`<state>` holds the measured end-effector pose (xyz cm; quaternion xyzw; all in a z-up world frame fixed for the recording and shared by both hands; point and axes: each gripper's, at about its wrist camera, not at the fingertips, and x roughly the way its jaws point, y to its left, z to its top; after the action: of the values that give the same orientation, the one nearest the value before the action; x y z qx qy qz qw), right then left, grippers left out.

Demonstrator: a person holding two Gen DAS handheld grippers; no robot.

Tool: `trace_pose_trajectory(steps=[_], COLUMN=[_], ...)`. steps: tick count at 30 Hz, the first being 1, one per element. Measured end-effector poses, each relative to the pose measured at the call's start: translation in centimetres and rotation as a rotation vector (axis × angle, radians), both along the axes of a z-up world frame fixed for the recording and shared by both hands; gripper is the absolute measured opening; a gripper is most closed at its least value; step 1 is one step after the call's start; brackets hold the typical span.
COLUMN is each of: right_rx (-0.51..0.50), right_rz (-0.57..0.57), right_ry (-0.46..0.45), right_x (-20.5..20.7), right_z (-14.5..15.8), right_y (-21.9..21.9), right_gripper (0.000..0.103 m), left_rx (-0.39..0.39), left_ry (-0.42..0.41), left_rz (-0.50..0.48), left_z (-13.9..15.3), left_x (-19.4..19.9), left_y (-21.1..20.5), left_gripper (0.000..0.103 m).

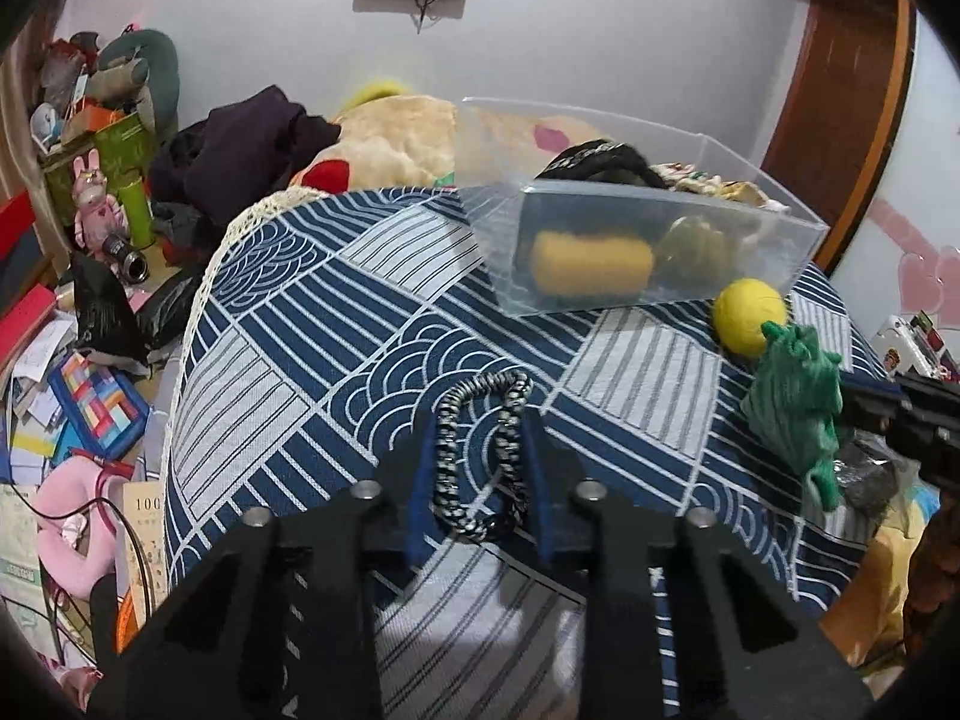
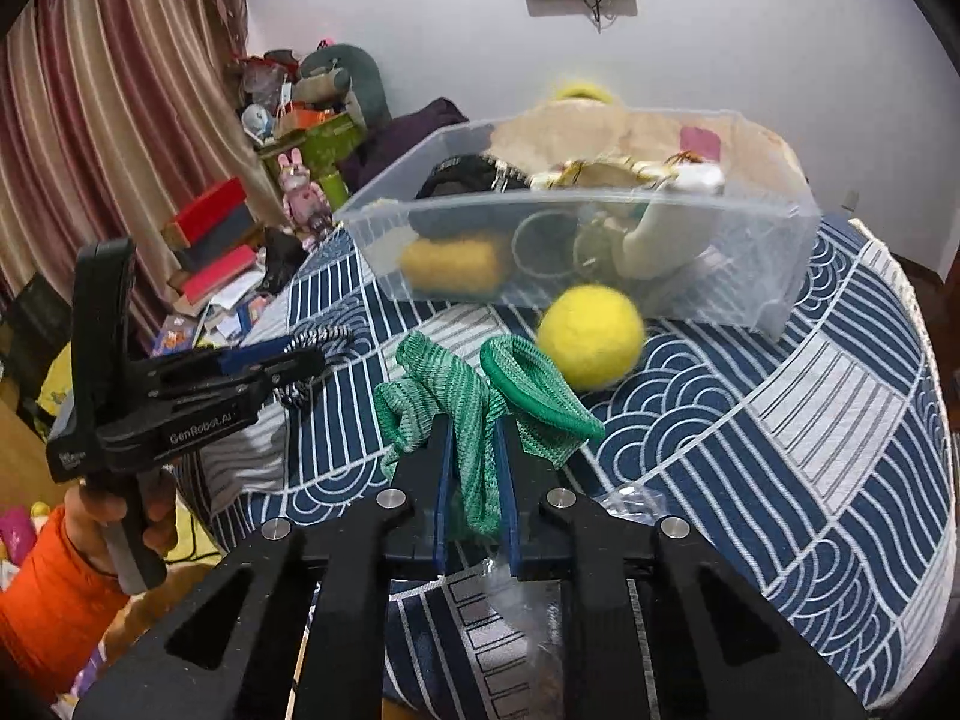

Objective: Organize soft objects
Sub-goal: 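Grasp the braided bracelet with the left tool while the right tool grasps the green knit glove, then drop the bracelet from the left tool into the box while the right tool releases the glove there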

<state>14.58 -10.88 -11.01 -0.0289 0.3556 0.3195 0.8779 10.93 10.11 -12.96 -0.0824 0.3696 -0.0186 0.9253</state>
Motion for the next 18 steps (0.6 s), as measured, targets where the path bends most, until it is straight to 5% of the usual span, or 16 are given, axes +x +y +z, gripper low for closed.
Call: trace_pose_trajectory(steps=[18], right_rx=[0.098], right_rz=[-0.108], right_ry=[-0.180], right_x=[0.6], right_z=[6.6], right_y=[-3.7], right_gripper=[0.011], left_rx=[0.009], left_ry=[-0.194], left_rz=[-0.068], left_z=[7.8], left_x=[-0.1], left_y=[-2.7], left_gripper=[0.015])
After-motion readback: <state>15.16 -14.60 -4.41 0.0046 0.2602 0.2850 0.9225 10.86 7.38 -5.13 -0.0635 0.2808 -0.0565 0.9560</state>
